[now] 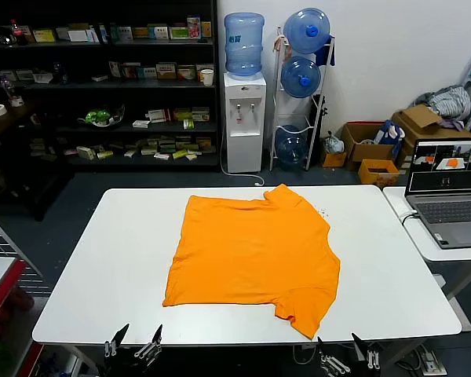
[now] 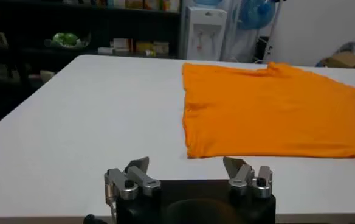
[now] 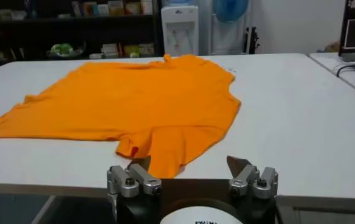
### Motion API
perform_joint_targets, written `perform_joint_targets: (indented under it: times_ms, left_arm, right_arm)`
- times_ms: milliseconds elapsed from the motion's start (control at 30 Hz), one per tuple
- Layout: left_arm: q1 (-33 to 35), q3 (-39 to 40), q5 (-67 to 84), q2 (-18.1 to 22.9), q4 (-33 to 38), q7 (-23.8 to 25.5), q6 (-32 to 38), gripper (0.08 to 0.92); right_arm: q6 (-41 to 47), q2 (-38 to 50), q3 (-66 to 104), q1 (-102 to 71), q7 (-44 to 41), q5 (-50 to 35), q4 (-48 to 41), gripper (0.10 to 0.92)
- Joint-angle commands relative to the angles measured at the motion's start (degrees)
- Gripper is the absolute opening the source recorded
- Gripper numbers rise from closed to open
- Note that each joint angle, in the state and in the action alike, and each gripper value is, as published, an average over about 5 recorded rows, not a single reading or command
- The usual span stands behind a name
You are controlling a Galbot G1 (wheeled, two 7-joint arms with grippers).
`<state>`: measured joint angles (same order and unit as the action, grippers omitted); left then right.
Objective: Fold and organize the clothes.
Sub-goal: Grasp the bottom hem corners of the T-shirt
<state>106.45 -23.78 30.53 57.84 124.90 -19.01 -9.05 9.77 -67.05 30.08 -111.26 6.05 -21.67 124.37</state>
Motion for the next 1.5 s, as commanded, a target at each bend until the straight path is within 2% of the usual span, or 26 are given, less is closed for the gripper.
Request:
perform_joint_targets:
  times_ms: [33,200,367,500,767,1200,1300,1367,1500]
  left_arm:
    - [-1.24,-0.22,0.15,-0.26,-0.66,0.93,0.14,0.823]
    - [-7.77,0.85,0.92,0.52,-4.72,2.8,-0.71,0.823]
    - [-17.27,4.01,2.49,2.32,-11.33,3.18,-2.52,0.823]
    - [-21.88,6.16,2.66,3.47,-15.0,3.2,-3.15,0.823]
    - [-24.98,8.62,3.21,3.1,-17.41,2.26,-4.68,0.823]
    - [-25.61,9.8,4.14,2.82,-17.57,0.85,-6.09,0.823]
    - [-25.61,10.23,4.16,2.89,-17.7,0.29,-6.3,0.82]
    - [-25.5,10.54,4.16,2.89,-17.73,-0.1,-6.63,0.809]
    - [-25.38,10.91,4.22,2.92,-17.83,-0.53,-7.35,0.719]
  right_arm:
    - [-0.41,0.0,-0.02,0.68,0.21,-0.28,-0.57,0.823]
    - [-0.19,-0.76,-1.33,6.39,1.55,-0.71,-4.14,0.823]
    - [0.78,-1.71,-3.07,13.68,2.18,-0.87,-10.1,0.823]
    - [1.57,-2.85,-4.14,16.68,2.31,-0.69,-13.1,0.823]
    - [2.51,-4.83,-5.95,18.31,3.47,-0.3,-13.77,0.823]
    - [3.88,-6.18,-9.04,19.37,4.63,1.54,-14.08,0.822]
    - [4.13,-6.2,-9.26,19.2,4.81,1.74,-14.26,0.784]
    - [4.23,-6.19,-9.32,19.06,4.95,1.85,-14.3,0.727]
    - [4.06,-6.08,-9.33,18.73,5.11,2.14,-14.21,0.614]
